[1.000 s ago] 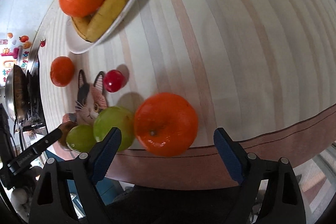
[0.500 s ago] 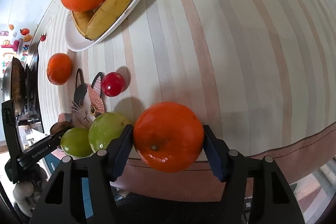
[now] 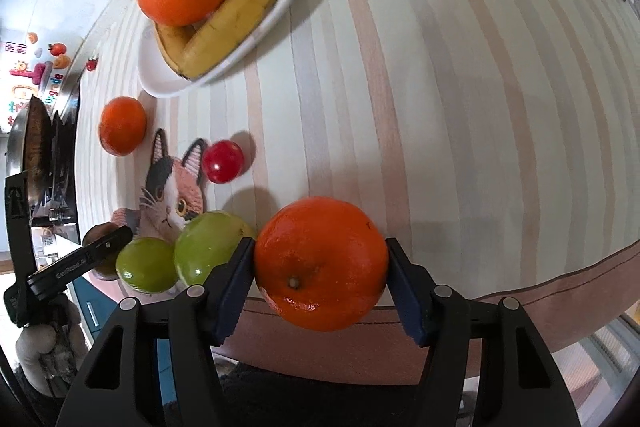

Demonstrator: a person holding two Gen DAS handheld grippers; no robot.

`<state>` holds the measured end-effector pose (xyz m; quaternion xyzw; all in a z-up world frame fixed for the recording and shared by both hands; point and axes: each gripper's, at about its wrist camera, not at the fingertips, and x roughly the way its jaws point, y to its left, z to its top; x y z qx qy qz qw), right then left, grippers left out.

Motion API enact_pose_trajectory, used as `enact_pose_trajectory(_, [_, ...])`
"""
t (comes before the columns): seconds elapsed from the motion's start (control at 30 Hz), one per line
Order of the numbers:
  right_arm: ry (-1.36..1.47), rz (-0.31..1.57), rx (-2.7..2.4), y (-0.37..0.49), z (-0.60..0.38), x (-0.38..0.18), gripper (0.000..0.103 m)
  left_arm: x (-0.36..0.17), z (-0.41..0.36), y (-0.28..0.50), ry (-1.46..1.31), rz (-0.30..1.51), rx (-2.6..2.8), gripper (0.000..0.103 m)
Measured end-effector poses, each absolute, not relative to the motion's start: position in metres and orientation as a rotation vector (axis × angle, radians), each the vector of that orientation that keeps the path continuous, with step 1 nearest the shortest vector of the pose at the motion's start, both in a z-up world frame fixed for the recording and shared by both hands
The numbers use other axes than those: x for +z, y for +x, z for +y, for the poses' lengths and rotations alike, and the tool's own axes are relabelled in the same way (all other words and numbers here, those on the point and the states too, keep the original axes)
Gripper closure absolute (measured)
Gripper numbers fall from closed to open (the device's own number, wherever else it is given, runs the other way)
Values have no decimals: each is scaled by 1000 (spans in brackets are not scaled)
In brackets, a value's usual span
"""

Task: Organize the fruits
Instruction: 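Carry the dark apple and tangerine over the plate and lower them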

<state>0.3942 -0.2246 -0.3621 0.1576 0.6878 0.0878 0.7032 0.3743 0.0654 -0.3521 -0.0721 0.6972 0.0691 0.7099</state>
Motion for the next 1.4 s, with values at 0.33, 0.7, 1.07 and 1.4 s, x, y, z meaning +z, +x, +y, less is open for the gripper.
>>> enact_pose_trajectory(0.33, [397,1402,257,442,-234,-305,37,-265,47,421,-228,1379,48,40])
enact_pose_trajectory(0.7, [333,1299,278,602,-216,-283,37,-298,32,559,-368,1477,-69,40])
enact_pose_trajectory(1.07, [222,1373,335,675,-184,-333,37,-338,35,591,-384,1597,-61,39])
enact_pose_trajectory(1.4, [253,1407,419,694,-188,-349,36,-350,29,588,-366,1659,-85,38])
